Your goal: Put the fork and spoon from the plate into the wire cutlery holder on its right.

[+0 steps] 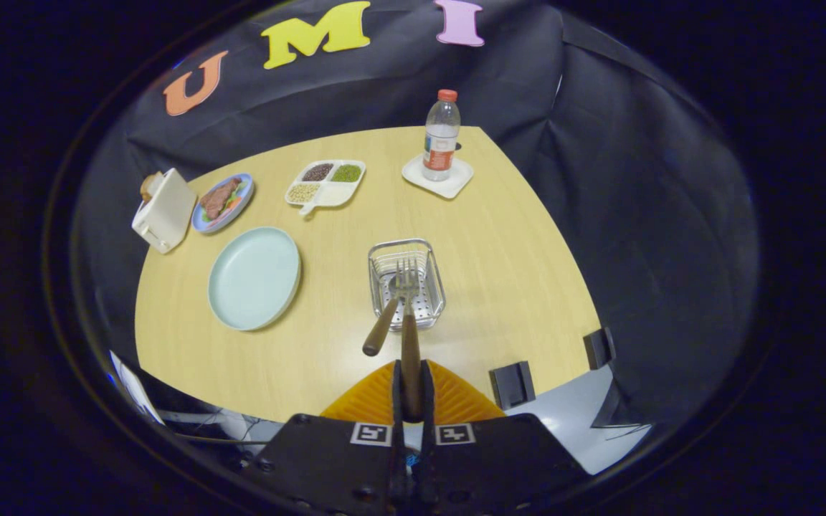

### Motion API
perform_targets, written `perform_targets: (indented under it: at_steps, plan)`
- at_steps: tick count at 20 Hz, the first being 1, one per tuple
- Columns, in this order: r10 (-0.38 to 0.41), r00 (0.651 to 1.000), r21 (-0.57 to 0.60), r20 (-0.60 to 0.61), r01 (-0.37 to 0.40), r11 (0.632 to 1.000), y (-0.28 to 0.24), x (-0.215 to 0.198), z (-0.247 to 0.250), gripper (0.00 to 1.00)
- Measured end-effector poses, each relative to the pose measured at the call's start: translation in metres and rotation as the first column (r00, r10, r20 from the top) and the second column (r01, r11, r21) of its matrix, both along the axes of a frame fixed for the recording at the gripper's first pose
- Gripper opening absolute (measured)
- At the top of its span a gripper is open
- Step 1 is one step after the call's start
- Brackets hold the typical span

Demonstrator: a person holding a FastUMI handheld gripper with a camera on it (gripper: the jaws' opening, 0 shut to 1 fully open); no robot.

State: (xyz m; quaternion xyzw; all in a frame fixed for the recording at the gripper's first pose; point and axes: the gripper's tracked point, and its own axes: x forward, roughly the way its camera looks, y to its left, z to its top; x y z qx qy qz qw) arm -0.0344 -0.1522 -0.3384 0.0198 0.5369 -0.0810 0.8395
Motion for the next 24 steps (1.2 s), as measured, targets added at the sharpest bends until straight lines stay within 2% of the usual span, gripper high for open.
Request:
perform_targets:
  at_steps: [6,7,9,11,15,20,24]
  plan:
    - [-0.005,0.999,0.003,0.044,0.005,1.000,0.003,0.013,0.010,0.14]
    - [0.004,0.998,-0.005,0.055,-0.004,1.000,0.003,0.015,0.013,0.28]
    - [0.014,0.997,-0.023,0.077,-0.012,1.000,0.002,0.019,0.018,0.35]
    - [0.014,0.995,-0.023,0.097,-0.011,1.000,0.003,0.023,0.023,0.37]
    - [-0.019,0.993,0.008,0.116,0.018,1.000,0.007,0.026,0.030,0.49]
    - [-0.027,0.981,0.020,0.194,0.024,1.000,0.014,0.038,0.056,0.54]
    - [-0.023,0.959,0.024,0.283,0.017,1.000,0.024,0.047,0.086,0.69]
